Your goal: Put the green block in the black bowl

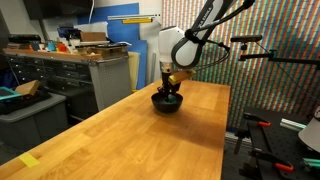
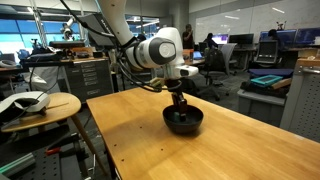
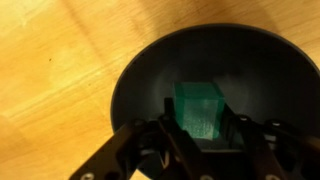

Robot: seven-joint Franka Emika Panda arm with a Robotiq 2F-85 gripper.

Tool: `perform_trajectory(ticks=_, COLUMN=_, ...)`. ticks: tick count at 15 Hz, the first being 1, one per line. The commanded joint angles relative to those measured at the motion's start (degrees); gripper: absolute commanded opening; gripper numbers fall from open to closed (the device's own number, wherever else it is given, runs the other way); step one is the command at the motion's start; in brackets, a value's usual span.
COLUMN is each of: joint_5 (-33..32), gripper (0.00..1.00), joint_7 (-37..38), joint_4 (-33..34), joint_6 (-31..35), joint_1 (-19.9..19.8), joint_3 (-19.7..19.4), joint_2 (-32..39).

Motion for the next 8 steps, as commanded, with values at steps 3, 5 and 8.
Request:
perform_trajectory(ticks=3, joint_5=4.4, gripper=0.67, joint_7=-4.9, joint_4=2.3, joint_6=1.3, joint_1=-1.9, joint_3=2.0, joint_2=2.2)
perform_trajectory(ticks=5, joint_5=4.7, gripper=0.74, joint_7=-5.5, joint_4=2.1, joint_6=1.1, joint_1=-1.7, joint_3=1.7, joint_2=0.8)
perform_trajectory(ticks=8, joint_5=5.1, gripper=0.98, joint_7=-6.9, joint_4=1.5, joint_6=0.4, joint_1=-1.9, joint_3=1.7, joint_2=-2.1)
